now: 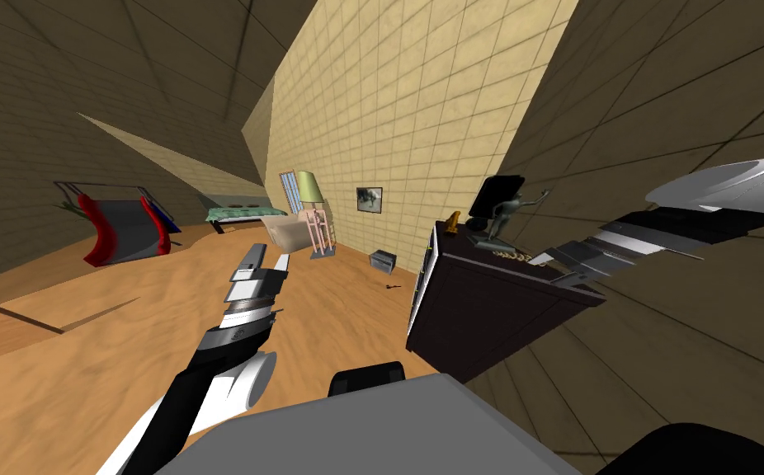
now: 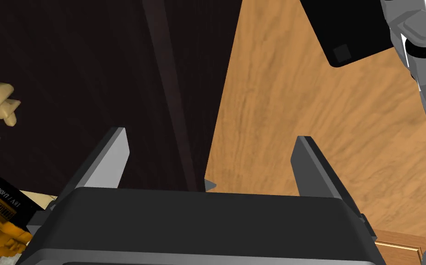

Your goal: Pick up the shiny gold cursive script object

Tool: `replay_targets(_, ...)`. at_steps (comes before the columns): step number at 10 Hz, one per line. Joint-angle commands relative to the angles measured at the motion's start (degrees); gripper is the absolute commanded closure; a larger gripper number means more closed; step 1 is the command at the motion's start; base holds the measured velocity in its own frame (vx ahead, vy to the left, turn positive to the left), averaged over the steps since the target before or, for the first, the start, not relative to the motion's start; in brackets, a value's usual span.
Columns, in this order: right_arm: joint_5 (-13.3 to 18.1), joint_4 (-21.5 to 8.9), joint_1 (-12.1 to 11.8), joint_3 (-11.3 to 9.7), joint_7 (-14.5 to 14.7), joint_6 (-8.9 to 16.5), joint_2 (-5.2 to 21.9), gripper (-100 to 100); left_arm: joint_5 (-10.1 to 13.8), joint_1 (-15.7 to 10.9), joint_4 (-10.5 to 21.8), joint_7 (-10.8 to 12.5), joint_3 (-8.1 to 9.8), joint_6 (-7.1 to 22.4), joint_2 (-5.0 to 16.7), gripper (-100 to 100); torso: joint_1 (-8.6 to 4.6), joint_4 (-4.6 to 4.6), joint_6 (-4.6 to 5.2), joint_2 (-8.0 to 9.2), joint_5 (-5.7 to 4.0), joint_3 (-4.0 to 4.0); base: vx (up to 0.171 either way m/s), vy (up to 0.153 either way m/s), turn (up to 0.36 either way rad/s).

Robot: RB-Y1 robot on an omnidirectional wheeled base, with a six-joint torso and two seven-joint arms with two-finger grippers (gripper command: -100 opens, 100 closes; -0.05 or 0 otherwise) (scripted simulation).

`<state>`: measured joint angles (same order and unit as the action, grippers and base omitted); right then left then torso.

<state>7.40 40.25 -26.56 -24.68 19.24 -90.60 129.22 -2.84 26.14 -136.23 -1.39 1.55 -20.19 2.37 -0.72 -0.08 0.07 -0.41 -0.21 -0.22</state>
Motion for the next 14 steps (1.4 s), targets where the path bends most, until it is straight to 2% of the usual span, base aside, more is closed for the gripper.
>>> replay_targets(1,0.7,0.0,1.7,-1.6,0.0,-0.1,0.9,-100,0.0,0.0,0.0,0.0,0.00,0.0,0.0,0,0.00,0.00,0.00,0.00,0.00,0.00,0.079,-0.158,0.092)
replay_targets(2,2.0,-1.8,2.0,-2.1,0.0,-1.5,1.8,-100,0.0,0.0,0.0,0.0,0.00,0.0,0.0,0,0.01,0.00,0.03,0.00,-0.04,0.00,0.140,-0.163,0.161)
replay_targets(4,2.0,-1.8,2.0,-2.1,0.0,-1.5,1.8,-100,0.0,0.0,0.0,0.0,0.00,0.0,0.0,0,0.06,-0.04,0.03,-0.13,-0.04,-0.09,0.063,-0.092,0.025)
replay_targets(6,4.2,-4.2,2.0,-3.1,0.0,-4.4,2.3,-100,0.0,0.0,0.0,0.0,-0.01,0.0,0.0,0,0.35,0.02,0.01,0.07,0.06,0.04,0.088,-0.120,0.152)
replay_targets(7,4.2,-4.2,2.0,-3.1,0.0,-4.4,2.3,-100,0.0,0.0,0.0,0.0,0.00,0.0,0.0,0,0.06,-0.03,0.01,-0.10,-0.01,-0.06,0.112,-0.176,0.066)
replay_targets(9,5.7,-5.0,1.4,-4.0,0.0,-6.8,1.7,-100,0.0,0.0,0.0,0.0,0.00,0.0,0.0,0,-0.04,-0.04,0.03,-0.12,-0.07,-0.08,0.100,-0.177,0.082)
replay_targets(11,5.6,-4.9,1.6,-4.0,0.0,-6.7,1.8,-100,0.0,0.0,0.0,0.0,0.00,0.0,0.0,0,0.11,-0.02,0.05,-0.04,-0.05,-0.03,0.047,-0.078,0.026)
replay_targets(12,5.7,-4.7,1.9,-4.3,-0.1,-6.7,1.8,0,0.0,0.0,0.0,0.0,-0.01,0.0,0.0,0,0.40,0.02,0.05,0.11,0.03,0.06,0.006,-0.010,0.002)
replay_targets(13,5.4,-4.8,1.4,-4.6,2.1,-6.2,1.1,-100,0.0,0.0,0.0,0.0,-0.01,0.0,0.0,0,0.57,0.05,0.05,0.21,0.08,0.12,0.082,0.024,-0.169)
replay_targets(14,5.3,-4.8,1.2,-4.8,2.8,-6.1,0.9,-100,0.0,0.0,0.0,0.0,-0.01,0.0,0.0,0,0.71,0.04,0.11,0.07,0.11,0.06,0.107,0.050,-0.164)
